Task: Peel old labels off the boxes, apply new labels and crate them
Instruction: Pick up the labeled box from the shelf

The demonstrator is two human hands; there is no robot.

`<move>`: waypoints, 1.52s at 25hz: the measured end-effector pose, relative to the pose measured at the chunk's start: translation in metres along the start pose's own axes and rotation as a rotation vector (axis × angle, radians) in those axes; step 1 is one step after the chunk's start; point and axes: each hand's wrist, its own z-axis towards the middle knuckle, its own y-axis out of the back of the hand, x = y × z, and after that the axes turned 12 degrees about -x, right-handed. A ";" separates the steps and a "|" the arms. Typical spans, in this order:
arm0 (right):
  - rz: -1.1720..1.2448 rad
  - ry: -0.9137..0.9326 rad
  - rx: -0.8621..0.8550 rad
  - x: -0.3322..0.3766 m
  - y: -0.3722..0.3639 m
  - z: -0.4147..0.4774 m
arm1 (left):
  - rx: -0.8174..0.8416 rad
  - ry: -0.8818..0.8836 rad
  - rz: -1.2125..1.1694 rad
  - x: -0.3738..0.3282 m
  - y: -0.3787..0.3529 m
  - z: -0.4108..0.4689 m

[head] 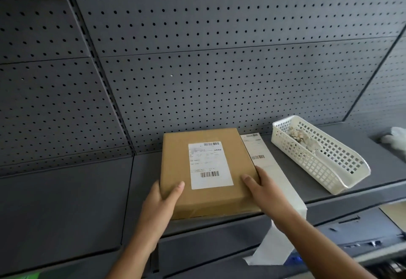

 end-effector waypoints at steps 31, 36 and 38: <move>0.396 -0.687 -0.970 -0.433 0.446 -0.153 | 1.000 -0.159 0.345 -0.016 -0.585 -0.337; 0.444 -0.924 -0.832 -0.500 0.424 -0.116 | 0.996 -0.027 0.591 0.058 -0.655 -0.304; 0.450 -1.007 -0.789 -0.528 0.412 -0.096 | 1.012 -0.014 0.680 0.080 -0.681 -0.291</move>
